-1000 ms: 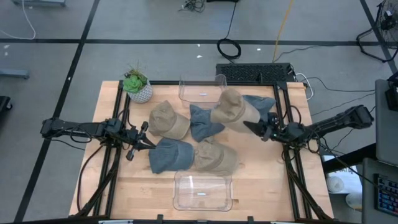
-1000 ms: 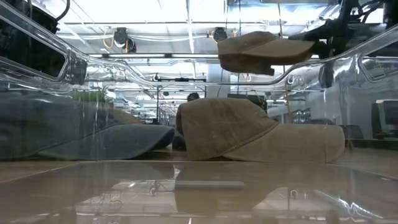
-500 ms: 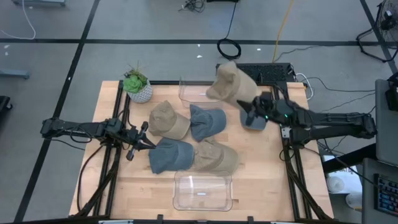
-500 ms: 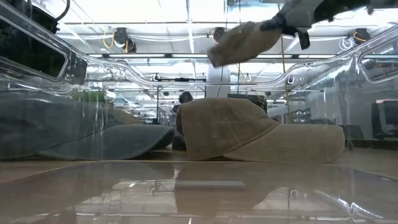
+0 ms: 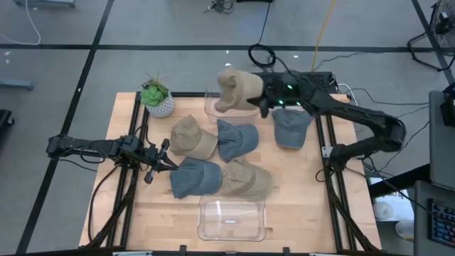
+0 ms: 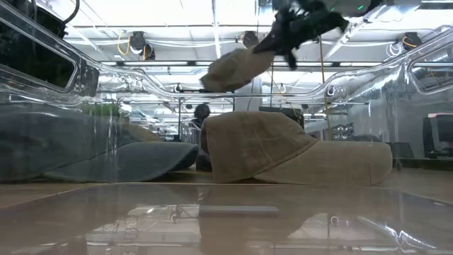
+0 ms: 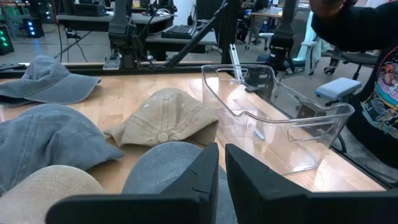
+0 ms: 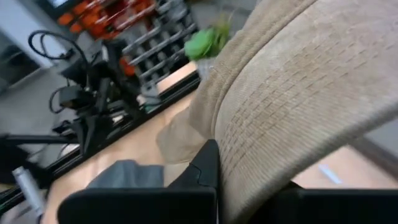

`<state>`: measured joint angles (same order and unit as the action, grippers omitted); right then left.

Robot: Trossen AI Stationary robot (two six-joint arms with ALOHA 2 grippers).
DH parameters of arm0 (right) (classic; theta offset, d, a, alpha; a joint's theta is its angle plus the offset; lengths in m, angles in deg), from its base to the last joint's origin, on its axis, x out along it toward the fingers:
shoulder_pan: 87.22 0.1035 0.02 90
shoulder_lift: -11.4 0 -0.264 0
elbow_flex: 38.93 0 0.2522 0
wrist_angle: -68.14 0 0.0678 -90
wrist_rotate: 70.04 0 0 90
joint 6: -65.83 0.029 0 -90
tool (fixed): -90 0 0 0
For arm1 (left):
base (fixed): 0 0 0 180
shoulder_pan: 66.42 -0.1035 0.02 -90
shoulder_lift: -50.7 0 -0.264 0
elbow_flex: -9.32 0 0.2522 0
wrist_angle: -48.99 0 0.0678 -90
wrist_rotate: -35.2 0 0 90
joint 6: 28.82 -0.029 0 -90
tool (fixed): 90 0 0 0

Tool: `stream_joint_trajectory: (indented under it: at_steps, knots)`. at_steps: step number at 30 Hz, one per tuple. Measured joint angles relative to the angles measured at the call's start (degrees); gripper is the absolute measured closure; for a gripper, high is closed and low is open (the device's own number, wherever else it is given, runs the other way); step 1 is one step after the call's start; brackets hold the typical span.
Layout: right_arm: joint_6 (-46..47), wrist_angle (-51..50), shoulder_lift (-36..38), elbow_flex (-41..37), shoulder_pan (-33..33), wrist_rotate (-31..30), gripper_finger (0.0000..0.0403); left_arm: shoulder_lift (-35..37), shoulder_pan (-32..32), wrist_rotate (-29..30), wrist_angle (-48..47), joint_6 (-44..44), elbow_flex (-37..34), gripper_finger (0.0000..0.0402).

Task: Pick & Place hat
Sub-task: Put the top right brown cap into the top transparent bin

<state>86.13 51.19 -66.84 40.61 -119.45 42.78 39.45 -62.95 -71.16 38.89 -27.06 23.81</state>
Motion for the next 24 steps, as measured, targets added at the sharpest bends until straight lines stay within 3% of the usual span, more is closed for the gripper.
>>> stream_joint_trajectory:
  at_steps: [3,5,16,24]
  knots:
    - [1.0,3.2,-5.4,2.3,-1.8,7.3,0.0402,0.0,0.0,0.0,0.0,0.0,0.0,0.0364]
    - [1.6,4.6,-8.1,3.0,-2.7,9.0,0.0403,0.0,0.0,0.0,0.0,0.0,0.0,0.0364]
    - [1.4,9.4,-18.3,3.1,-4.5,8.6,0.0403,0.0,0.0,0.0,0.0,0.0,0.0,0.0364]
    - [1.2,11.2,-21.1,3.1,-4.5,6.0,0.0402,0.0,0.0,0.0,0.0,0.0,0.0,0.0364]
